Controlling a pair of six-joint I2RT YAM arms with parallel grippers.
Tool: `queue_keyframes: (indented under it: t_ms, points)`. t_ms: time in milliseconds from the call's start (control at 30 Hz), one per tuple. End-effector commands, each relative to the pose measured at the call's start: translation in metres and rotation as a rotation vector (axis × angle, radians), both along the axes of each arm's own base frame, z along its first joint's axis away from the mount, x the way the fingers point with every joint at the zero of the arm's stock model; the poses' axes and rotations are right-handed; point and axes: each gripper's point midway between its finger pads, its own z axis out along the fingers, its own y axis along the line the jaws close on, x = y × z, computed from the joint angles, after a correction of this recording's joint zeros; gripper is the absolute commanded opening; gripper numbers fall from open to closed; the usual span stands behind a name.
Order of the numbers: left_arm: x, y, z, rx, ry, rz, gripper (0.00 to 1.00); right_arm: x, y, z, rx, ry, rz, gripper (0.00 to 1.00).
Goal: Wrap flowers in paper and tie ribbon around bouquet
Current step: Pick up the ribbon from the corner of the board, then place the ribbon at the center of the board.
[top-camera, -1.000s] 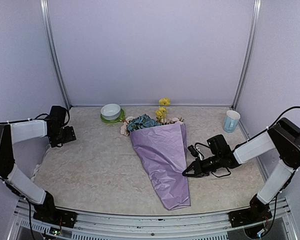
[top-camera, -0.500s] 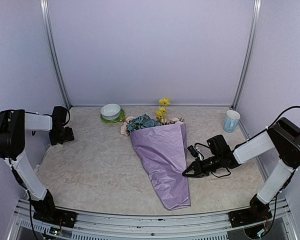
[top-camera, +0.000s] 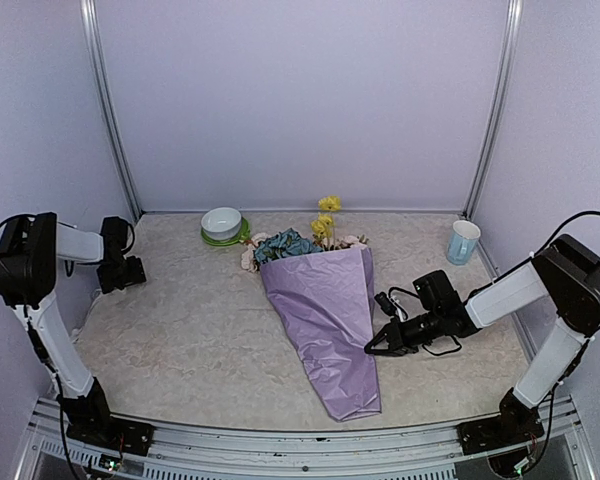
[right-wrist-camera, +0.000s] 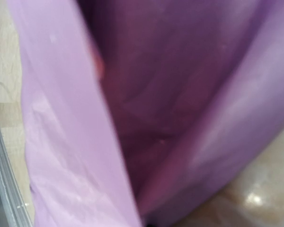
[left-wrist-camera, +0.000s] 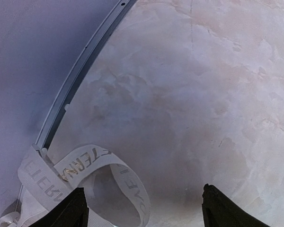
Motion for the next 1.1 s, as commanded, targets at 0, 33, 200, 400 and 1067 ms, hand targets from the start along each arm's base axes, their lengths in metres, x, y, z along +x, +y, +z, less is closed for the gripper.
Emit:
queue_keyframes:
  t_ms: [0, 33, 200, 400, 1067]
  points:
    - [0.016, -0.007, -0.001, -0.031, -0.029, -0.024, 0.8, -0.008, -0.001, -0.004, -0.011, 0.019, 0.019, 0.0]
    - [0.017, -0.005, -0.001, -0.023, -0.023, -0.022, 0.8, -0.008, -0.001, -0.003, -0.012, 0.016, 0.018, 0.0]
    - [0.021, -0.007, 0.002, 0.03, 0.002, -0.052, 0.78, -0.007, -0.001, -0.003, -0.018, 0.016, 0.017, 0.0]
    - [0.017, -0.008, -0.018, 0.005, 0.059, -0.072, 0.56, -0.007, -0.001, -0.002, -0.014, 0.015, 0.017, 0.0]
    - [-0.087, -0.371, 0.277, -0.257, -0.457, -1.144, 0.0, -0.003, -0.003, 0.003, -0.043, -0.002, 0.012, 0.0]
